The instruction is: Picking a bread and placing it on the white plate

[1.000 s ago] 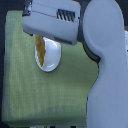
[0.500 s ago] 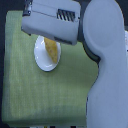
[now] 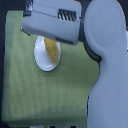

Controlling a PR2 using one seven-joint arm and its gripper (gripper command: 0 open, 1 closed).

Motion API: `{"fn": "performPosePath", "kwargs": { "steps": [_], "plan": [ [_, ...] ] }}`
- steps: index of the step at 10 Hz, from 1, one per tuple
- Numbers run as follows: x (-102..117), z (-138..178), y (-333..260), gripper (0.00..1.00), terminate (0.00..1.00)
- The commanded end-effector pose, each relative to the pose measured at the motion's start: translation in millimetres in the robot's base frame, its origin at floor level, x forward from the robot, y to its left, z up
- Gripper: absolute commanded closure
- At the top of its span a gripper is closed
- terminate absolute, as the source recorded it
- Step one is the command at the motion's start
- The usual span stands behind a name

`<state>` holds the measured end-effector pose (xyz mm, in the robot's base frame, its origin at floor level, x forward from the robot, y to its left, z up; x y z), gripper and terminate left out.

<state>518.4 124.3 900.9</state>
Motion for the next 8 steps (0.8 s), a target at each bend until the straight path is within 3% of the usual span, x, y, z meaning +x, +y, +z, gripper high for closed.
{"fn": "performPosePath", "kwargs": {
  "steps": [1,4,8],
  "plan": [
    [1.8,49.2,-29.4,0.00,0.00],
    [8.4,69.5,-65.3,0.00,0.00],
    [11.9,65.1,-127.9,0.00,0.00]
  ]
}}
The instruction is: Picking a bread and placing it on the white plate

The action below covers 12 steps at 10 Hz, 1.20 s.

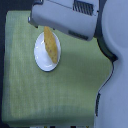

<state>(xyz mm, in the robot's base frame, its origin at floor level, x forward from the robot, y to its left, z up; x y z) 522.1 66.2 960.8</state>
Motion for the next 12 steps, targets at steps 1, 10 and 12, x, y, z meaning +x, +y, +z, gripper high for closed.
{"fn": "performPosePath", "kwargs": {
  "steps": [1,10,12],
  "plan": [
    [7.0,3.0,-83.8,0.00,0.00],
    [-30.2,2.9,-267.6,0.00,0.00],
    [-41.4,-0.2,-294.8,0.00,0.00]
  ]
}}
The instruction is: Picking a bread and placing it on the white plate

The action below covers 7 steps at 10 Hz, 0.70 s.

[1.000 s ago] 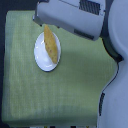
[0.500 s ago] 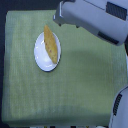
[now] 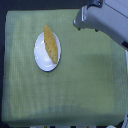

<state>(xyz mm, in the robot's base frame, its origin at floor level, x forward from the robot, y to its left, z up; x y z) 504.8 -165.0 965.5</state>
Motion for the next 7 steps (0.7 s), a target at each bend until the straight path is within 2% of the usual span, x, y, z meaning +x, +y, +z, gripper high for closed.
{"fn": "performPosePath", "kwargs": {
  "steps": [1,5,7],
  "plan": [
    [-29.6,-6.0,-76.1,0.00,0.00],
    [-46.3,-5.4,-113.7,0.00,0.00],
    [-32.3,-5.9,-150.5,0.00,0.00]
  ]
}}
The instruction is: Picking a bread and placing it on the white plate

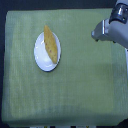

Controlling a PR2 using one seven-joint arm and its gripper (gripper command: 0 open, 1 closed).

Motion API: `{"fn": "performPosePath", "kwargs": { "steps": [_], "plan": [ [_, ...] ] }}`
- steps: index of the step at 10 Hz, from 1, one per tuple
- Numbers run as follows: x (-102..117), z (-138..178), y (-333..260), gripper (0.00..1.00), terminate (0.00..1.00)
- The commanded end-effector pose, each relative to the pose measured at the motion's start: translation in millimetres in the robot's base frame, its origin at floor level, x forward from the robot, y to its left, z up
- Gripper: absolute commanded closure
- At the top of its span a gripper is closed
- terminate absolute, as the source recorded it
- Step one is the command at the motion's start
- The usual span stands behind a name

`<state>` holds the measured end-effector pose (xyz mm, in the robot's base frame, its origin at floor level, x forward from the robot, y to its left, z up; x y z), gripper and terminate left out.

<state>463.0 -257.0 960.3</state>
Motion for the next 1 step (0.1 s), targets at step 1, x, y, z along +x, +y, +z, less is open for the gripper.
{"fn": "performPosePath", "kwargs": {
  "steps": [1],
  "plan": [
    [11.2,-1.2,-59.8,0.00,1.00]
  ]
}}
